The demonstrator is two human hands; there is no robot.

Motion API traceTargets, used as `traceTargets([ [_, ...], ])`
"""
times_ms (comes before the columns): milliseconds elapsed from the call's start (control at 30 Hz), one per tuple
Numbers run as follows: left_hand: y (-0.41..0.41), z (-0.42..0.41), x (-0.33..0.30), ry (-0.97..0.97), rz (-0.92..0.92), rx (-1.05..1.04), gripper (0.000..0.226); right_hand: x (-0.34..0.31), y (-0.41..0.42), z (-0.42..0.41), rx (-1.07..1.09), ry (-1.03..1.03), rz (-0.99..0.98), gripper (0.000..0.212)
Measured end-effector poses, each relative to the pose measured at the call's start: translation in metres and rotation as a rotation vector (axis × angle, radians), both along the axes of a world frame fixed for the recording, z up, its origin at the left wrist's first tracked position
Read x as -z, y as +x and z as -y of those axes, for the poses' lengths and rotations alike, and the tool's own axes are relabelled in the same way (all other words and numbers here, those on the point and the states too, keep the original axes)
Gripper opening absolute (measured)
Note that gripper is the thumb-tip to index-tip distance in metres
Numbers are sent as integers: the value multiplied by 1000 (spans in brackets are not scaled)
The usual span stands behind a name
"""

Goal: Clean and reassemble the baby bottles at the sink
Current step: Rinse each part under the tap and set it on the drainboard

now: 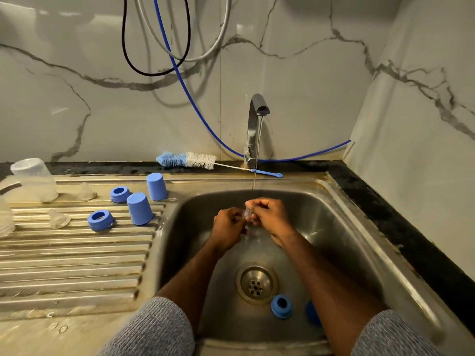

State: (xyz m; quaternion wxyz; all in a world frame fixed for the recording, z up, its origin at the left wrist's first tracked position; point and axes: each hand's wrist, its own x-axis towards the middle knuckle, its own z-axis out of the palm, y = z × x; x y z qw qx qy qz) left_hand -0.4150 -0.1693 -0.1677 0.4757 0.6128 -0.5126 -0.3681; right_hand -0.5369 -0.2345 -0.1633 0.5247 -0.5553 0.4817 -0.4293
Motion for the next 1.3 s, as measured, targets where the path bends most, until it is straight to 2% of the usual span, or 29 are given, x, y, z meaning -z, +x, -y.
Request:
traceTargets([
  [133, 2, 1, 0, -9, -54, -11, 11, 0, 0, 0, -61, 137, 62, 14],
  [433, -1, 3, -4, -22, -189, -47, 10, -3, 1, -1, -56, 176, 141, 21],
  [567, -5, 4, -5, -16, -224, -65, 27, -4, -1, -2, -8, 127, 106, 20],
  [700, -7, 5, -5, 24, -280, -8, 23, -1, -5, 3, 135, 43, 25, 18],
  [867, -8, 6, -6, 53, -380, 20, 40, 2, -6, 9, 171, -15, 7, 12],
  [967, -6, 6, -6, 48, -387, 27, 36, 2, -7, 10, 162, -12, 5, 9],
  [1167, -5, 8, -5, 32, -380, -37, 15, -4, -7, 8, 111, -23, -11, 23],
  [1300, -6, 9, -5, 16, -415, -44, 21, -7, -9, 6, 99, -55, 1, 32],
])
